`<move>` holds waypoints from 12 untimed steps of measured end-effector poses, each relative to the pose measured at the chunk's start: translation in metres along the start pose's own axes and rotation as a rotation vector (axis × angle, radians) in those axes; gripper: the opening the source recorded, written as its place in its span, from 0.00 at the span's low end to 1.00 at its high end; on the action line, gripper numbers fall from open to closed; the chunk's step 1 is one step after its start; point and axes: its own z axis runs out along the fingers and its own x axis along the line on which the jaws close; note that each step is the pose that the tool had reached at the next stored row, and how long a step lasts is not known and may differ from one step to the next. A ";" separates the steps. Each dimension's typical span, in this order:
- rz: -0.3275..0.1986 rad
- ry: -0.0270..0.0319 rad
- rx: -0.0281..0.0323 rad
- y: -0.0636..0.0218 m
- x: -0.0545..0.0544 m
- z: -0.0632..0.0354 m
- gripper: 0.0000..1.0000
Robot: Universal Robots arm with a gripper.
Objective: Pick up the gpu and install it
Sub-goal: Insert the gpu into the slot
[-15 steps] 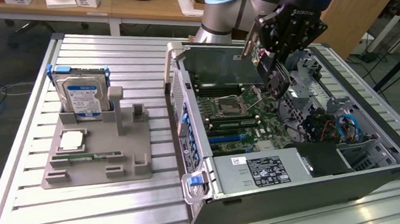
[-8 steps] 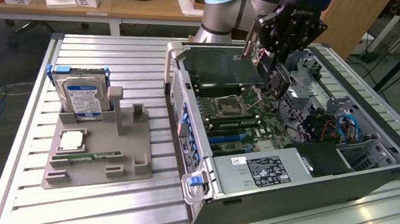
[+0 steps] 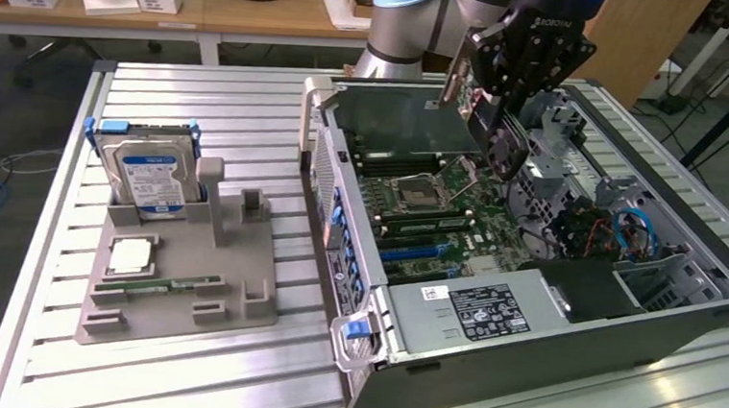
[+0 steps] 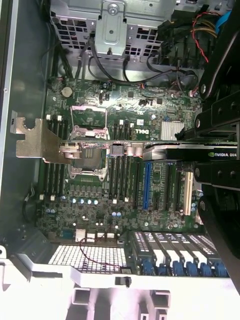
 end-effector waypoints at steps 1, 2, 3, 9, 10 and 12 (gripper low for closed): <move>-0.001 0.0000 0.0000 0.0000 0.000 0.0000 0.26; -0.003 0.0000 -0.0001 0.0000 0.000 0.0000 0.26; -0.004 0.0000 -0.0001 0.0000 0.000 0.0000 0.26; -0.018 0.0002 -0.0003 0.0000 0.000 0.0000 0.26; -0.021 0.0003 -0.0003 0.0000 0.000 0.0000 0.26; -0.030 0.0004 -0.0004 0.0000 0.000 0.0000 0.26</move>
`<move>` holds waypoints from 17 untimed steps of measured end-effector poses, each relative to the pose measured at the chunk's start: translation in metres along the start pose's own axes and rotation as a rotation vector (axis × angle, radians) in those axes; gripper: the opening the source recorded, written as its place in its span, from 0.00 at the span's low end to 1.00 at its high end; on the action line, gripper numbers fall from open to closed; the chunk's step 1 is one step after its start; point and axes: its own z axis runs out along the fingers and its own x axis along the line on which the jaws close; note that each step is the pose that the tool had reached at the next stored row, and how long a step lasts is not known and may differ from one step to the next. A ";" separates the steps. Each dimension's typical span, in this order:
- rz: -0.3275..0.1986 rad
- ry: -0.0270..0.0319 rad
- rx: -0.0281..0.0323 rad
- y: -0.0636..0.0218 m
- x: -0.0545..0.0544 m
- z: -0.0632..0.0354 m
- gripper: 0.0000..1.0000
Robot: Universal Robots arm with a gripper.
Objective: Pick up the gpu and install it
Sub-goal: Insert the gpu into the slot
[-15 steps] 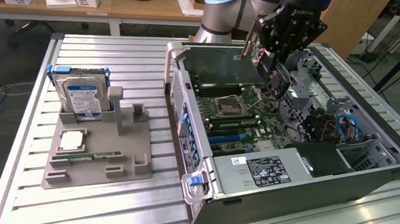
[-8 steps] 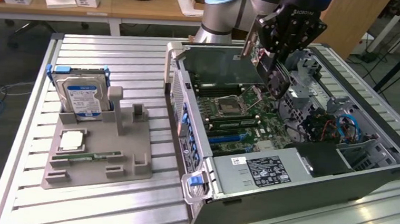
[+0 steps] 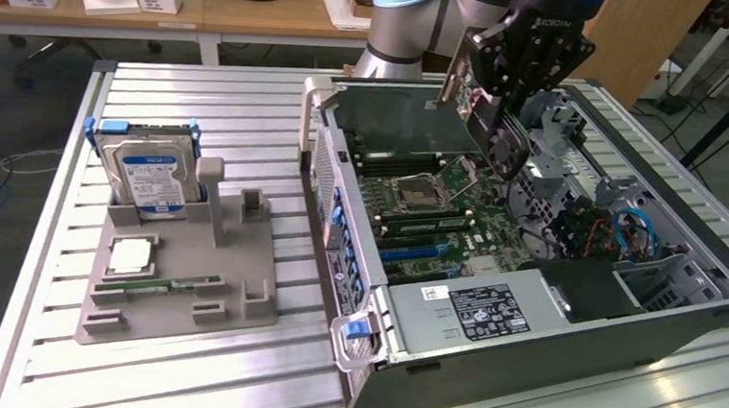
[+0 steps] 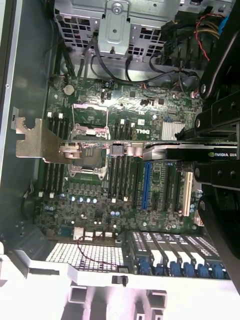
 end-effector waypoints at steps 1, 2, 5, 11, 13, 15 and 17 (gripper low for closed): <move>-0.005 0.0000 -0.0001 0.0000 0.000 0.0000 0.26; -0.010 0.0000 -0.0001 0.0000 0.000 0.0000 0.26; -0.027 0.0003 -0.0003 0.0000 0.000 0.0000 0.26; -0.059 0.0007 -0.0007 0.0000 0.000 0.0000 0.26; -0.069 0.0008 -0.0008 0.0000 0.000 0.0000 0.26; -0.079 0.0009 -0.0010 0.0000 0.000 0.0000 0.26; -0.088 0.0010 -0.0011 0.0000 0.000 0.0000 0.26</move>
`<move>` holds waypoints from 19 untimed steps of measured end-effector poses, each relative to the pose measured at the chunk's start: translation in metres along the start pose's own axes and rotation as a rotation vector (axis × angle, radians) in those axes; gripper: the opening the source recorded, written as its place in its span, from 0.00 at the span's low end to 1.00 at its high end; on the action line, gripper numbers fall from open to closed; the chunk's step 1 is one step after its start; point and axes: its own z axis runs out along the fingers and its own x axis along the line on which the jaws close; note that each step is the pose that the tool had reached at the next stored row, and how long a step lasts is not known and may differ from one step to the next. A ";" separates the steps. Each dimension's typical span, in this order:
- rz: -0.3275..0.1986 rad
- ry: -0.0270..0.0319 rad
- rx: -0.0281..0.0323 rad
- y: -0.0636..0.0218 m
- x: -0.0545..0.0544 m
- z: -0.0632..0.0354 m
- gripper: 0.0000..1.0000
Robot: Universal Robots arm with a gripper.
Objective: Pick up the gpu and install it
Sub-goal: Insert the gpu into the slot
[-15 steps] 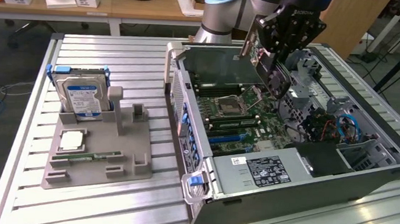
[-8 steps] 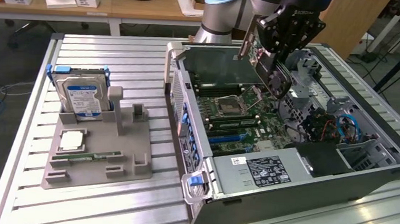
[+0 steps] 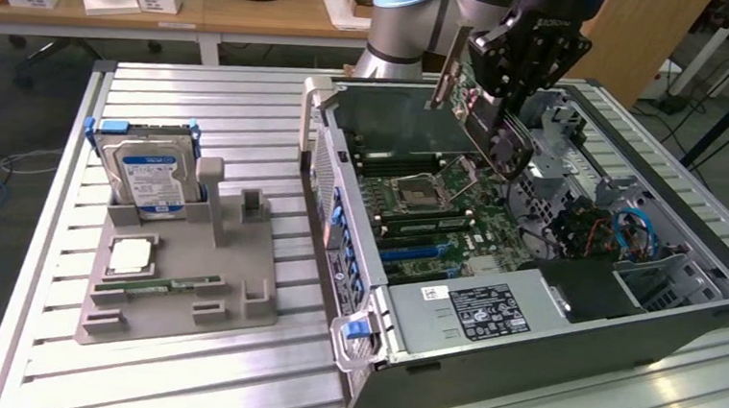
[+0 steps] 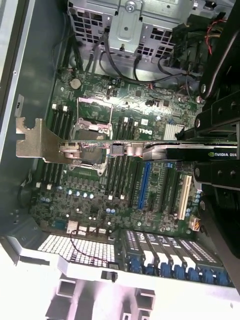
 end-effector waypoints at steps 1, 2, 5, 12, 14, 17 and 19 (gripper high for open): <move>-0.005 0.0000 -0.0001 0.0000 0.000 0.0000 0.26; -0.009 0.0001 -0.0001 0.0000 0.000 0.0000 0.26; -0.023 0.0002 -0.0003 0.0000 0.000 0.0000 0.26; -0.054 0.0006 -0.0007 0.0000 0.000 0.0000 0.26; -0.062 0.0007 -0.0008 0.0000 0.000 0.0000 0.26; -0.075 0.0009 -0.0010 0.0000 0.000 0.0000 0.26; -0.084 0.0010 -0.0011 0.0000 0.000 0.0000 0.26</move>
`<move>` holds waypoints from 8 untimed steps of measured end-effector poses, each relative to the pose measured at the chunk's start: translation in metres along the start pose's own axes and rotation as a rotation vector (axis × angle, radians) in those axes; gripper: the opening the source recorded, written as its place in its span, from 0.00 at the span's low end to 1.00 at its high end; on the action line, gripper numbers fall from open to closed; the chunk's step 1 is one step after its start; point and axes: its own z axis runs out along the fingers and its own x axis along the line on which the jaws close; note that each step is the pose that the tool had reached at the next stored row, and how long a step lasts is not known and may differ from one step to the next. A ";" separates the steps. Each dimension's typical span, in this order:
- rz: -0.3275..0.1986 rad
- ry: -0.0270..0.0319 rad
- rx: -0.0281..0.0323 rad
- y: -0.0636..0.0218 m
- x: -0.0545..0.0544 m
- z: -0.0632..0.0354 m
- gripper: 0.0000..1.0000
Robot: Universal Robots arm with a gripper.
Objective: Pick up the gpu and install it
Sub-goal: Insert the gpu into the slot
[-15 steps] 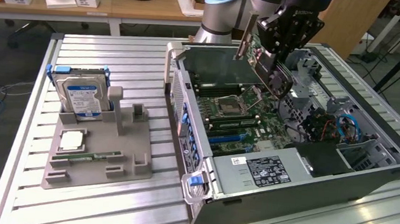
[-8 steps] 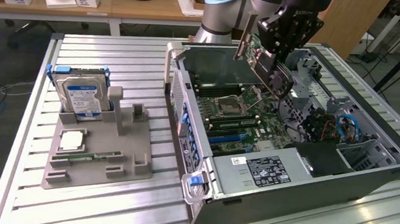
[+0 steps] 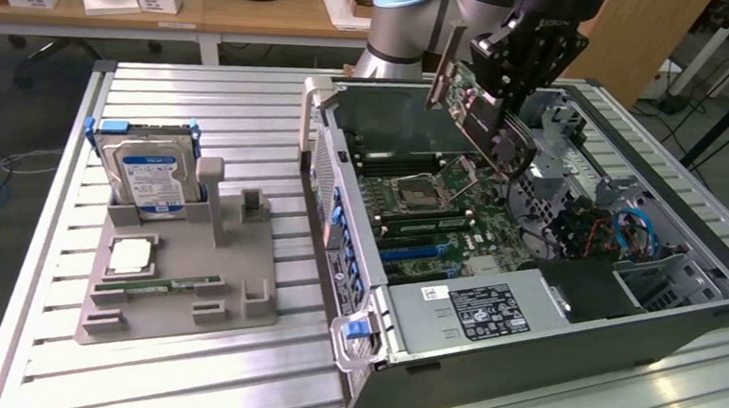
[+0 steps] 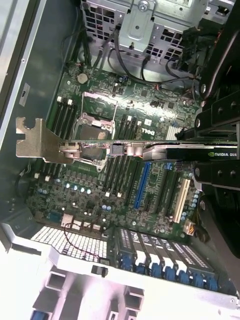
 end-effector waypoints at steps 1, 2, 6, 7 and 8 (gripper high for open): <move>-0.004 0.0001 0.0000 0.0000 0.000 0.0000 0.26; -0.008 0.0001 -0.0001 0.0000 0.000 0.0000 0.26; -0.025 0.0003 -0.0003 0.0000 0.000 0.0000 0.26; -0.029 0.0004 -0.0004 0.0000 0.000 0.0000 0.26; -0.033 0.0004 -0.0004 0.0000 0.000 0.0000 0.26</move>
